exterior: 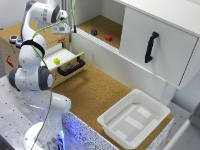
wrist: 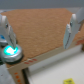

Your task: Move the green light switch to turn off the green light

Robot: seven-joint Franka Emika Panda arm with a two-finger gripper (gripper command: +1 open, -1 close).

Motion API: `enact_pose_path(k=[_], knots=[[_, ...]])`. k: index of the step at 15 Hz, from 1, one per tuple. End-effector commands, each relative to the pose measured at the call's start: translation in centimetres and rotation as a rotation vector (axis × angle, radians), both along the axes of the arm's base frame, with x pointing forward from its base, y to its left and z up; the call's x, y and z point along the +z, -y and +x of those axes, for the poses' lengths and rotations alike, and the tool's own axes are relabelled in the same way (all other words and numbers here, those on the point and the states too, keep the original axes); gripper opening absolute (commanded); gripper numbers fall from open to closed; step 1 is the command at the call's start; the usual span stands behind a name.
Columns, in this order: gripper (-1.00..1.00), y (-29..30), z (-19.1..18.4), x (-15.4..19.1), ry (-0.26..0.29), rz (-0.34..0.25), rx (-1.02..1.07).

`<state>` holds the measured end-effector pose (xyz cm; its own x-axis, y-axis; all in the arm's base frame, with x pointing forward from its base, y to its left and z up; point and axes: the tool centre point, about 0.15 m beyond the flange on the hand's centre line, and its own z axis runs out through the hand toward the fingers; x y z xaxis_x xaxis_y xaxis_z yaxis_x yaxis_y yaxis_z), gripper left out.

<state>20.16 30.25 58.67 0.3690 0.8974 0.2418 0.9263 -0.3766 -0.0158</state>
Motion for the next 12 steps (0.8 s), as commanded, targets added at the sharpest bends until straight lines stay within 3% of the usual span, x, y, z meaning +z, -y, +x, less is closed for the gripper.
enact_pose_path(k=[1,3,5,8,9,12], knots=[[-1.0,-5.7,-2.9,1.3,-0.084,-0.007,0.17],[-1.0,-6.4,-4.1,-0.4,-0.157,0.037,0.207],[-1.0,-6.5,-5.1,-2.2,-0.181,0.059,0.243],[-1.0,-7.7,-7.4,-3.6,-0.146,0.114,0.311],[-1.0,-8.2,-8.2,-4.3,-0.116,0.1,0.339],[-1.0,-9.8,-10.0,-5.9,-0.12,0.109,0.375]])
